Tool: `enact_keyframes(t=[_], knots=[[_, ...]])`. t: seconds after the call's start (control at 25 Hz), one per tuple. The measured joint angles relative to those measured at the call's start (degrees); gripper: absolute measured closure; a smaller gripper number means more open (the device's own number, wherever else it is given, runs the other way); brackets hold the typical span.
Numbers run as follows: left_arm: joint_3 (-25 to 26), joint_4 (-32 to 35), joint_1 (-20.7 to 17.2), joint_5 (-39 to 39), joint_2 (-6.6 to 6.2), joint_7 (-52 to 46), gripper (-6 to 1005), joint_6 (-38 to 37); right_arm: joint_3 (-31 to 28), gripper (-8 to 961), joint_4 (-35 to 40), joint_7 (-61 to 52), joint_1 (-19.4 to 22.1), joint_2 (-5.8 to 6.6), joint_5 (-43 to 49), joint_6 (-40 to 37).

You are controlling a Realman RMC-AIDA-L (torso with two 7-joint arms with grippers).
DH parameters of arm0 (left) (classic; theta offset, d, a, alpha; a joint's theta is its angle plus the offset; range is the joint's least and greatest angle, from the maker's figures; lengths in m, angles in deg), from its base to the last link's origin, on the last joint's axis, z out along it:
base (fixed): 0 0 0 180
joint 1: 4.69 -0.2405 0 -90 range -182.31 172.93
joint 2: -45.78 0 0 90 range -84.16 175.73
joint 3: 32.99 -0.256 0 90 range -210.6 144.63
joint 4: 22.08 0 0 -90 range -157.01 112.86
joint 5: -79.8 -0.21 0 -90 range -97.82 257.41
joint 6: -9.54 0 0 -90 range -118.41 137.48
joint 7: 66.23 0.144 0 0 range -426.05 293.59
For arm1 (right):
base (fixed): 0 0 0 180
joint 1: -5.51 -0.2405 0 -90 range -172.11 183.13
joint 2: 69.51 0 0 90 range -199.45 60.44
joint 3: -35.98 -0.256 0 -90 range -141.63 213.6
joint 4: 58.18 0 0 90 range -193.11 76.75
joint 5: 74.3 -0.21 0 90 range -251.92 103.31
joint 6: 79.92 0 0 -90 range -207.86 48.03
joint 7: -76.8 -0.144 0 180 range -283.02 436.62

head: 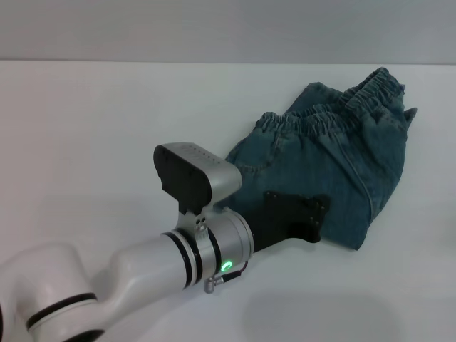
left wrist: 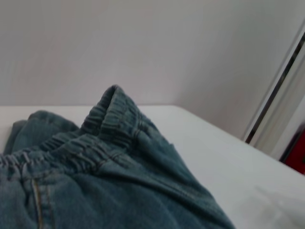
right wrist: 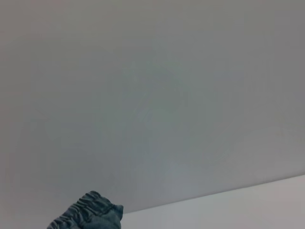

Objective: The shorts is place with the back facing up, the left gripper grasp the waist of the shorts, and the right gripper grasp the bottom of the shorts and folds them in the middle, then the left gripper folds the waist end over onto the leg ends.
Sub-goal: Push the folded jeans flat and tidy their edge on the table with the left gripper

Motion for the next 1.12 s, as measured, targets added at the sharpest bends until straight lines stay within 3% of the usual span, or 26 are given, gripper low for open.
enact_keyframes(t=[1.12], knots=[[0.9, 13.9, 6.9, 0.1, -0.04, -9.1, 973, 1.8, 0.4, 954, 0.1, -2.3, 0.9, -0.37, -1.0, 5.8]])
